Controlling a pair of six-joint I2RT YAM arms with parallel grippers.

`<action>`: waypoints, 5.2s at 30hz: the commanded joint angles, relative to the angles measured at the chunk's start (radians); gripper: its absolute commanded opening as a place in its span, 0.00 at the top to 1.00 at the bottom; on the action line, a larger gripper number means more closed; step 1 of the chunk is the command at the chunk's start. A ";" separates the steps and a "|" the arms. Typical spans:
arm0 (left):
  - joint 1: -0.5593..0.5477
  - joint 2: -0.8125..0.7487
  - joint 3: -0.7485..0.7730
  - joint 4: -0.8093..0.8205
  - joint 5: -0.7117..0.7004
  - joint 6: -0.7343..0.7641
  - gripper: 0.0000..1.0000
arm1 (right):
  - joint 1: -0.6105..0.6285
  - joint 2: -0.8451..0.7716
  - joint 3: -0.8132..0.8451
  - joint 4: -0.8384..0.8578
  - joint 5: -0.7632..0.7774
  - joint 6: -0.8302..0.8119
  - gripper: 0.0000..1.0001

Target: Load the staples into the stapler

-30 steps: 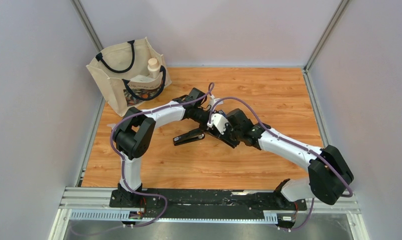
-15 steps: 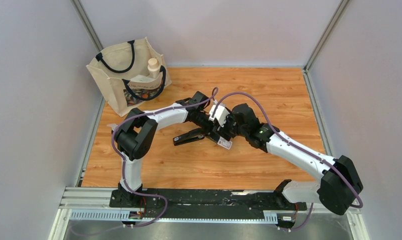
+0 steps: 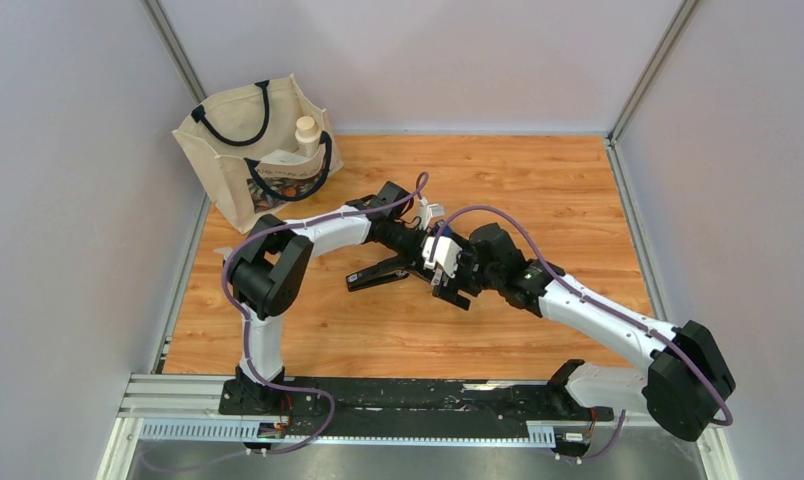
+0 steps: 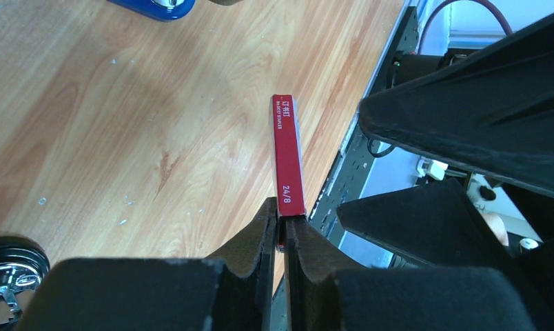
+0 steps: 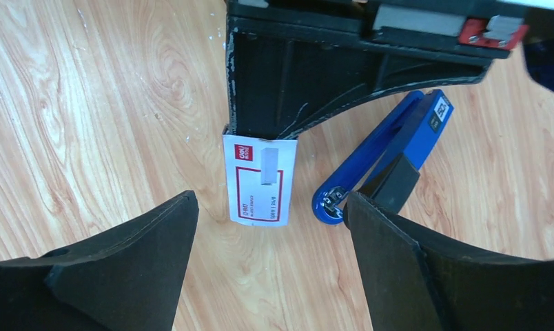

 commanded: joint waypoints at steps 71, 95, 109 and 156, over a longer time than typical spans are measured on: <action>-0.039 -0.241 -0.028 -0.006 -0.212 0.049 0.75 | -0.062 0.005 -0.084 0.099 -0.095 -0.106 0.59; -0.082 -0.212 0.009 -0.021 -0.212 0.054 0.75 | -0.053 0.017 -0.059 0.067 -0.129 -0.095 0.58; -0.082 -0.189 0.015 -0.032 -0.228 0.064 0.75 | -0.050 0.003 -0.053 0.055 -0.147 -0.091 0.59; -0.098 -0.168 0.021 -0.046 -0.232 0.075 0.75 | -0.042 -0.008 -0.027 0.036 -0.175 -0.057 0.59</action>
